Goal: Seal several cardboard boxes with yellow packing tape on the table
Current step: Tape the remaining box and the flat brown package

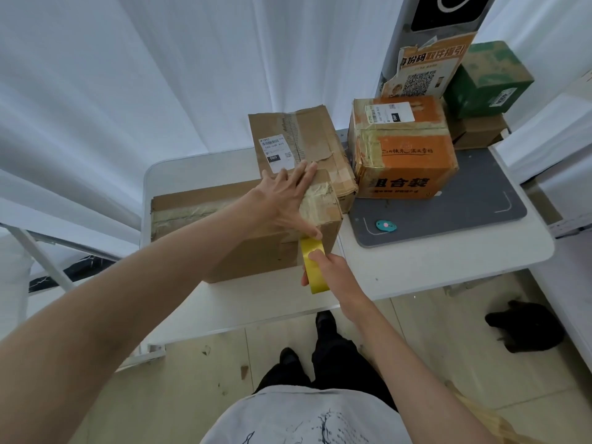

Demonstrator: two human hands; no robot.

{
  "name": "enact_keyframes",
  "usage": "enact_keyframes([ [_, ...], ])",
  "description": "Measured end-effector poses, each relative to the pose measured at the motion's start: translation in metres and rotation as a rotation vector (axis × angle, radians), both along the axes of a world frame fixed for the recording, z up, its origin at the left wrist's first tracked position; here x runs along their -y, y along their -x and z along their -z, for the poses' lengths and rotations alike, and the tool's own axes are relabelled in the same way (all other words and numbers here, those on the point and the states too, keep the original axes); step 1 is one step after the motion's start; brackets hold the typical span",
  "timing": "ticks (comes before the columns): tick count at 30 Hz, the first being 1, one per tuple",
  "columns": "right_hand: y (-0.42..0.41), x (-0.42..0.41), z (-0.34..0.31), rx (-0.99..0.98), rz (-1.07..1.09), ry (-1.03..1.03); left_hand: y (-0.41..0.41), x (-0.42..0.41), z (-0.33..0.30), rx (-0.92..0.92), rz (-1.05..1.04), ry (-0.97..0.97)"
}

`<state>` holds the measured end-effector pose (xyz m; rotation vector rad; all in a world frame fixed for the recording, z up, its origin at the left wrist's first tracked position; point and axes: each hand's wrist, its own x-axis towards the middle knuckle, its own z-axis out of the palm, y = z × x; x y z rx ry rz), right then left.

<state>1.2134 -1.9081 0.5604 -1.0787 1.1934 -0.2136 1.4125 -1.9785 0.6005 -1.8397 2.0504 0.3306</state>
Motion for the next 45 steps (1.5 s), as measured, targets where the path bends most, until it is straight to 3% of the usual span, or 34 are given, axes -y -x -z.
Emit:
enact_keyframes([
  [7,0.014,-0.01,0.001,0.04,0.016,0.072,0.007,-0.019,0.002,-0.03,0.03,0.196],
  [12,0.029,-0.014,-0.006,0.064,0.012,0.218,0.008,-0.027,-0.005,-0.067,-0.003,0.214],
  [20,0.021,0.0,-0.037,0.238,0.151,0.689,-0.025,-0.031,-0.041,-0.371,-0.385,0.24],
  [25,-0.002,0.02,-0.053,0.242,0.049,0.807,-0.056,-0.046,-0.04,-0.587,-0.678,0.237],
  [35,-0.065,0.045,-0.039,0.005,-0.185,1.037,-0.09,-0.108,0.03,-0.969,-1.097,0.147],
  [45,-0.099,0.018,-0.004,0.092,-0.42,1.137,-0.088,-0.171,0.087,-1.286,-1.295,0.214],
])
